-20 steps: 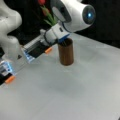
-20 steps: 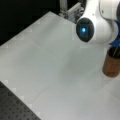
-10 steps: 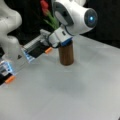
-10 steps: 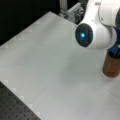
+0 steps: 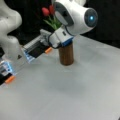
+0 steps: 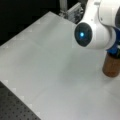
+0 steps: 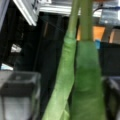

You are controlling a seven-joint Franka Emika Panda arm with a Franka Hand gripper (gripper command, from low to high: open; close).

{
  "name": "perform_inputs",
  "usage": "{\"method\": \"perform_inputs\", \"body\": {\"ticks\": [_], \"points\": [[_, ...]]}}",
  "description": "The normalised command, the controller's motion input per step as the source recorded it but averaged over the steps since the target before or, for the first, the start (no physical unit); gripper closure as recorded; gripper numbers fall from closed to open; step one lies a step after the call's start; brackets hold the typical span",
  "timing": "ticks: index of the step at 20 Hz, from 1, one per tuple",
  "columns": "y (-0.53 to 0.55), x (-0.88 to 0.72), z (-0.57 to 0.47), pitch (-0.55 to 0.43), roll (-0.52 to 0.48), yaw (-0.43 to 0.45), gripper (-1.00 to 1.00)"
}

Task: Flower insertion into a vase

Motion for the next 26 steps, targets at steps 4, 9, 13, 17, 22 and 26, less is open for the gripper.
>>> {"method": "perform_inputs", "body": {"ticks": [4, 9, 13, 17, 22, 26], "points": [[-0.07, 0.22, 0.12, 0.092, -0.184, 0.051, -1.0], [-0.09, 0.28, 0.19, 0.084, -0.209, 0.051, -1.0], [-0.08, 0.29, 0.22, -0.114, -0.329, 0.021, -1.0], [-0.04, 0.2, 0.15, -0.227, -0.402, -0.016, -1.0], [-0.04, 0.14, 0.1, -0.621, -0.55, 0.018, -1.0], [-0.06, 0.04, 0.13, -0.801, -0.588, 0.135, -1.0]]}}
